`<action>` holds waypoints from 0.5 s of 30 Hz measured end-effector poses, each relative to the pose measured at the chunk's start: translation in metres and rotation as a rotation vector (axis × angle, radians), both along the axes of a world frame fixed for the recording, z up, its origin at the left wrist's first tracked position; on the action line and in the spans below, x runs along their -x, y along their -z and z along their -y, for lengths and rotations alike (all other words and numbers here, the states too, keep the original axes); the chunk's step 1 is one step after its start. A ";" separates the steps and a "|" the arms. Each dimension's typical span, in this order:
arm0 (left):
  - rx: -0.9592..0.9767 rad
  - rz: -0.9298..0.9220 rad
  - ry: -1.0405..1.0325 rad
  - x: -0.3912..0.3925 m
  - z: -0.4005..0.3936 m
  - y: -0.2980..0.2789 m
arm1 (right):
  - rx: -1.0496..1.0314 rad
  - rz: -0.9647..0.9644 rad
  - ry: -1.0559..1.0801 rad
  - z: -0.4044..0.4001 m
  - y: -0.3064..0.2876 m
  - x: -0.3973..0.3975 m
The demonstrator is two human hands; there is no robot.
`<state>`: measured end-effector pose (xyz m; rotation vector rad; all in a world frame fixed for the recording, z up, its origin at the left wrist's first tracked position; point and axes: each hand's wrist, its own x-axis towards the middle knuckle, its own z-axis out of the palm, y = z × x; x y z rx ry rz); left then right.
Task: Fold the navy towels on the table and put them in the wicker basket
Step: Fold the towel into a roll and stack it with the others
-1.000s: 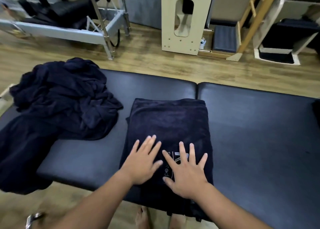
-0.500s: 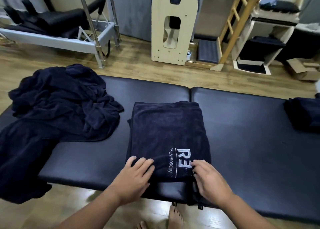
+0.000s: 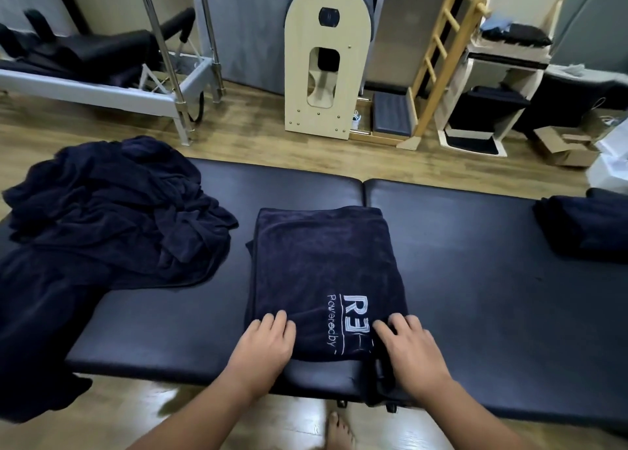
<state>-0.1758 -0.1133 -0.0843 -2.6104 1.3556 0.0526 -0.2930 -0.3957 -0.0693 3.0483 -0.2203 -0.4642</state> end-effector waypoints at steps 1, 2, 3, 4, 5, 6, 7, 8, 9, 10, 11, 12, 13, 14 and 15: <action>-0.013 -0.013 0.001 -0.004 0.004 -0.007 | 0.014 0.016 -0.004 0.001 -0.003 -0.003; -0.029 -0.030 0.016 -0.008 0.008 -0.016 | 0.032 0.031 -0.013 0.001 -0.005 -0.007; -0.052 -0.068 0.023 -0.013 0.011 -0.023 | 0.058 0.052 -0.022 0.002 -0.005 -0.008; -0.067 -0.136 0.007 -0.018 0.012 -0.031 | 0.079 0.057 -0.036 0.001 -0.007 -0.010; -0.059 -0.201 -0.039 -0.022 0.013 -0.038 | 0.098 0.040 -0.055 -0.001 -0.012 -0.013; -0.029 -0.265 -0.086 -0.029 0.012 -0.039 | 0.108 0.009 -0.071 -0.003 -0.017 -0.016; -0.012 -0.389 -0.126 -0.036 0.009 -0.043 | 0.103 -0.029 -0.095 -0.004 -0.025 -0.020; 0.016 -0.509 -0.153 -0.045 0.007 -0.048 | 0.085 -0.050 -0.102 -0.004 -0.032 -0.024; 0.056 -0.607 -0.167 -0.053 0.004 -0.055 | 0.050 -0.083 -0.080 -0.002 -0.039 -0.028; 0.094 -0.693 -0.182 -0.063 0.002 -0.062 | -0.008 -0.103 -0.047 -0.001 -0.048 -0.033; 0.136 -0.782 -0.210 -0.073 0.000 -0.069 | -0.074 -0.083 0.008 0.002 -0.056 -0.037; 0.188 -0.861 -0.243 -0.082 -0.001 -0.076 | -0.140 -0.050 0.076 0.006 -0.064 -0.042; 0.242 -0.906 -0.274 -0.091 -0.002 -0.082 | -0.200 -0.020 0.147 0.010 -0.072 -0.048; 0.315 -0.924 -0.307 -0.101 -0.002 -0.087 | -0.247 0.019 0.206 0.017 -0.079 -0.055; 0.406 -0.927 -0.353 -0.111 -0.002 -0.090 | -0.298 0.066 0.262 0.023 -0.085 -0.063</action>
